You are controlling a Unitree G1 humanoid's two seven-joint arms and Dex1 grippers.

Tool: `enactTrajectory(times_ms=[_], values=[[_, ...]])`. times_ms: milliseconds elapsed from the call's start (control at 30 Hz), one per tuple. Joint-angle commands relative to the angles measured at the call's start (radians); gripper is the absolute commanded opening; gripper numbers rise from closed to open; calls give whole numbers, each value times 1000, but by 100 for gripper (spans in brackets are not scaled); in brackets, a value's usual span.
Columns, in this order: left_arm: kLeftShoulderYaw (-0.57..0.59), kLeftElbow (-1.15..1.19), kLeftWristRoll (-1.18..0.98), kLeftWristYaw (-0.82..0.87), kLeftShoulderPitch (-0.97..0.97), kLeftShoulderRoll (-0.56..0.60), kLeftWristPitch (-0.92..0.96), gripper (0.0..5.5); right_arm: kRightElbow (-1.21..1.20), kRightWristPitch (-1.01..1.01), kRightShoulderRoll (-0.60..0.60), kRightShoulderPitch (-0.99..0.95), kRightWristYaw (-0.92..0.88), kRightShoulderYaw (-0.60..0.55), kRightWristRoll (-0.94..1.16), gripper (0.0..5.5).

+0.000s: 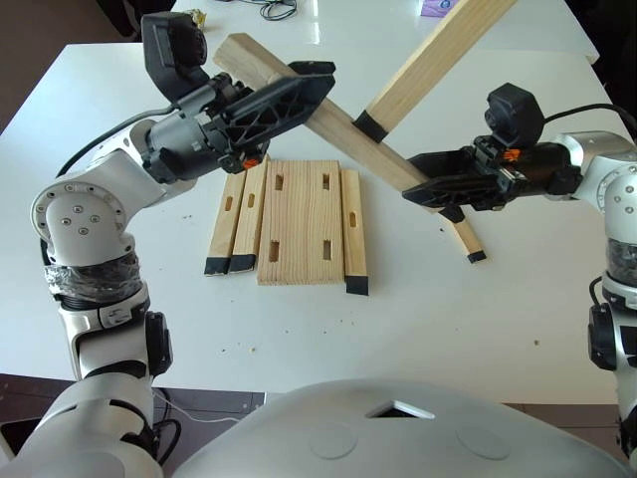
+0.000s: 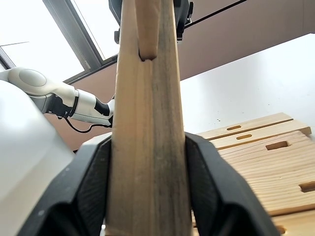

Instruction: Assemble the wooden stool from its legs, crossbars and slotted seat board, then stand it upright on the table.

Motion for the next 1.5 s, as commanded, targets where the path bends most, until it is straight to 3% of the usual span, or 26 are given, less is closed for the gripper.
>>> enactTrajectory(times_ms=[33,200,500,833,967,1167,1500], values=[[5,-23,-14,-12,-8,-8,-5,220,3,37,-22,-19,-9,-5,19,205],[8,-21,-6,-5,1,-11,-13,217,20,-18,-12,-15,-25,2,-20,205],[12,18,115,-59,5,16,-63,205,33,-105,-7,15,-27,10,-81,355],[-6,74,343,-269,34,136,-128,205,12,-265,-52,175,-39,0,-209,509],[-62,136,521,-444,57,256,-210,205,39,-388,-56,271,-83,-38,-301,511],[-136,206,688,-640,16,342,-319,205,69,-478,-6,334,-209,-131,-334,511],[-75,186,708,-737,45,407,-332,205,106,-528,-5,346,-257,-200,-345,511]])
